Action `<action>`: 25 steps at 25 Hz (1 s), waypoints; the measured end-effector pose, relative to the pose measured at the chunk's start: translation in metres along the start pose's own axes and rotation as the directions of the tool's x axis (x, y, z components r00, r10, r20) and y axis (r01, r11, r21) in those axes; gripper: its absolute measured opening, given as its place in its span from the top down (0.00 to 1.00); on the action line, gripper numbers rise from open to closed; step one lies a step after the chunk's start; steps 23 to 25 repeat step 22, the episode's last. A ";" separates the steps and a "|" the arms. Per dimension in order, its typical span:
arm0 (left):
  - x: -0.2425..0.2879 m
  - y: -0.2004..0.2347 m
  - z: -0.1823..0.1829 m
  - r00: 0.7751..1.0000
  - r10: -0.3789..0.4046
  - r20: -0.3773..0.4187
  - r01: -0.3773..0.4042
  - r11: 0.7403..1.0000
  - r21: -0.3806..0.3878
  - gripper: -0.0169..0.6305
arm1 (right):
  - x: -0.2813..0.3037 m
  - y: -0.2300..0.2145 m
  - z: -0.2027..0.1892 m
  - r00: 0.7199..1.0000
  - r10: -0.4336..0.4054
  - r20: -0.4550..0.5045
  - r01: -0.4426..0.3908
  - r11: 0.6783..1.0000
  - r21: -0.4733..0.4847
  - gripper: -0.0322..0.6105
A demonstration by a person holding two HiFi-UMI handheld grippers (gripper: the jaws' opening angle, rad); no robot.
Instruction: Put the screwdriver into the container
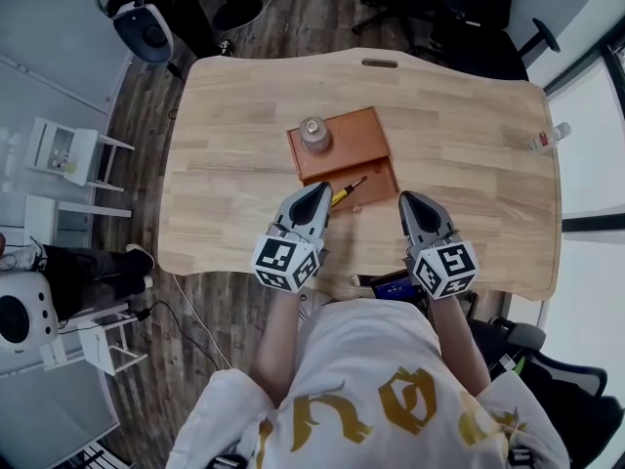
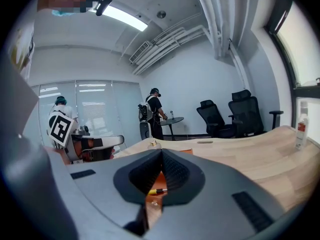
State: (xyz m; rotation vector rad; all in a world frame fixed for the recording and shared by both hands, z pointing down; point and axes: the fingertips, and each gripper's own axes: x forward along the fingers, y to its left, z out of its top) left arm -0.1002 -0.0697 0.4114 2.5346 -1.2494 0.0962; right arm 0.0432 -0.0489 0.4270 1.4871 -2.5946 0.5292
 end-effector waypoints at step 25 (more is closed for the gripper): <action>-0.006 0.026 -0.022 0.996 0.061 -0.071 -0.059 0.998 0.035 0.96 | 0.009 -0.012 -0.010 0.999 -0.021 -0.035 0.021 1.000 0.005 0.93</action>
